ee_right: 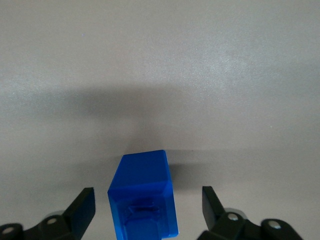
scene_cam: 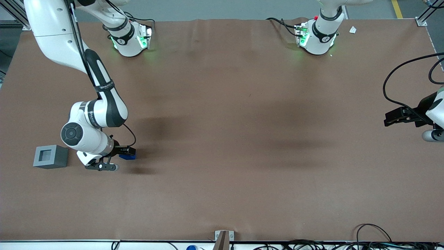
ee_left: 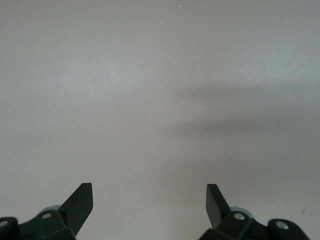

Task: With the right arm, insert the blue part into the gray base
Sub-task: 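Close the right gripper on the blue block, then lift the blue block and carry it over the gray base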

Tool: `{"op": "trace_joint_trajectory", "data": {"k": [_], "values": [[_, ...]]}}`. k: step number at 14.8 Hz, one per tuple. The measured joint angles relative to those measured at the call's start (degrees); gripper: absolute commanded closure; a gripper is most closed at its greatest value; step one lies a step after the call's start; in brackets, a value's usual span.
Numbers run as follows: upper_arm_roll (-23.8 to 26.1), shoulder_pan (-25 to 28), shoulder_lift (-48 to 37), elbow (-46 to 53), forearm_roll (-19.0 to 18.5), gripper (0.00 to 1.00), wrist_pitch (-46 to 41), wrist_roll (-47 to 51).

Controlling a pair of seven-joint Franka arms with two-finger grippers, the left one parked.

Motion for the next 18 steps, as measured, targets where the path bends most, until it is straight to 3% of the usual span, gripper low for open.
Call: {"op": "trace_joint_trajectory", "data": {"k": [10, 18], "values": [[0.0, 0.0, 0.0, 0.1, 1.6, 0.65, 0.0, 0.3], [-0.9, -1.1, -0.5, 5.0, 1.5, 0.76, -4.8, -1.9]]}}
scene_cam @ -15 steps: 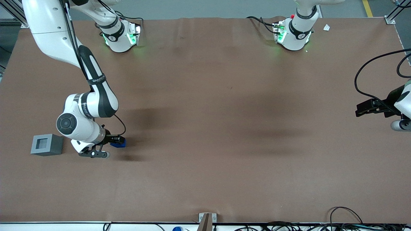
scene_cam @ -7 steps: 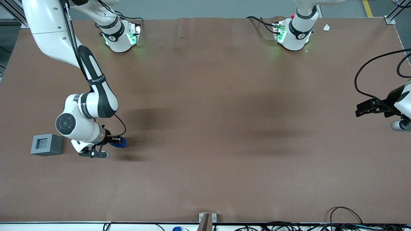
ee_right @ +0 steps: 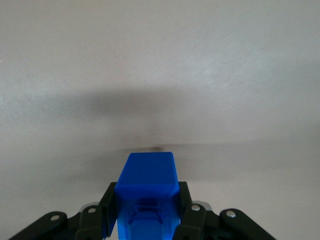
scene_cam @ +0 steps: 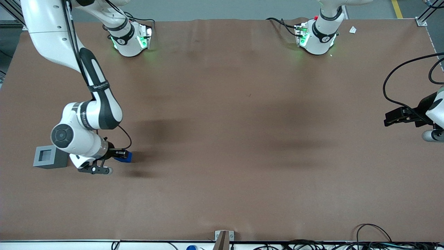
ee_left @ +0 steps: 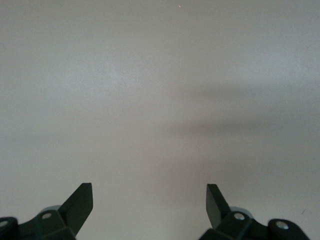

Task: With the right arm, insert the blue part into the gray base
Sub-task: 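Lift the blue block and carry it over the gray base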

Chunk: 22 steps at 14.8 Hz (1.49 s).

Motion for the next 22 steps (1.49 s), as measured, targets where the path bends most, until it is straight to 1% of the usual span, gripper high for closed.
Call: {"op": "trace_joint_trajectory", "data": {"k": [4, 9, 14, 18, 22], "values": [[-0.3, -5.5, -0.7, 3.7, 0.0, 0.76, -4.0, -6.3], [-0.5, -12.5, -1.6, 5.6, 0.0, 0.76, -5.9, -15.5], [-0.6, -16.9, -2.0, 9.5, -0.5, 0.76, -11.7, -22.1], [-0.6, -19.9, -2.0, 10.1, -3.3, 0.76, -12.5, -25.3], [-0.6, -21.9, -2.0, 10.1, -3.7, 0.76, -12.6, -27.6]]}}
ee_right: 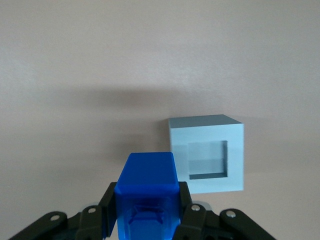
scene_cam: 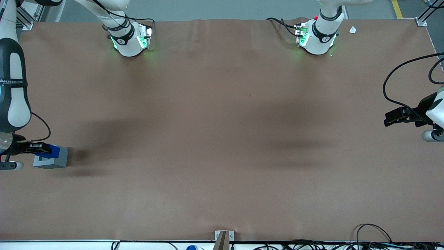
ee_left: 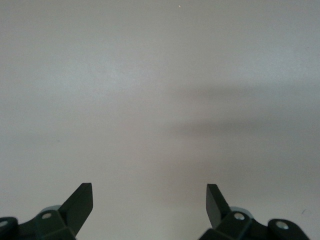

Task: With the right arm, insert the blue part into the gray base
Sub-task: 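Lift the blue block and carry it over the gray base, then lower the blue block into the gray base's socket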

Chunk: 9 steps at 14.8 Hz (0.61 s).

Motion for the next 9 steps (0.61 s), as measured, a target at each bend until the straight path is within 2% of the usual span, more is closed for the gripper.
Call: {"op": "trace_joint_trajectory", "data": {"k": [9], "values": [[0.0, -2.4, 0.7, 0.0, -0.1, 0.76, 0.0, -2.8]]}}
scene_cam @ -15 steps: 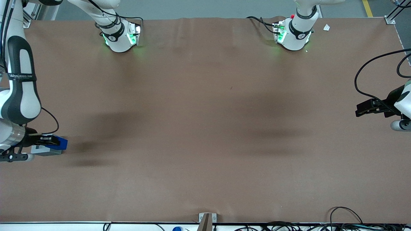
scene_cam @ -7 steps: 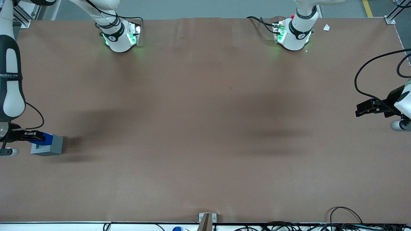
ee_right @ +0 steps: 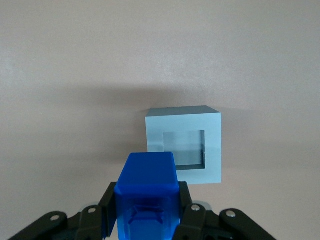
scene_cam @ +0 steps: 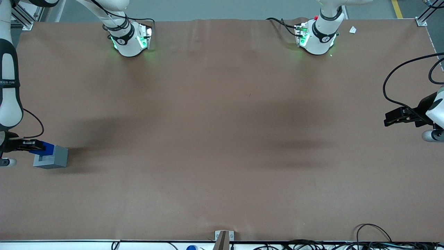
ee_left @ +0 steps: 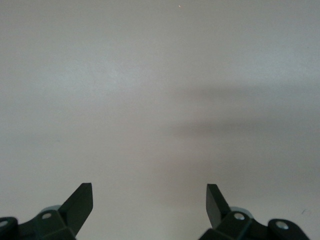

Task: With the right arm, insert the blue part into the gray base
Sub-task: 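Lower the blue block into the gray base's socket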

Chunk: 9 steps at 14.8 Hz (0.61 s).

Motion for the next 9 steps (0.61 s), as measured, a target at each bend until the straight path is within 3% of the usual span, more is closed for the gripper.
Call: {"op": "trace_joint_trajectory", "data": {"k": [9], "values": [[0.0, -1.8, 4.1, 4.4, 0.0, 0.76, 0.6, -0.3]]}}
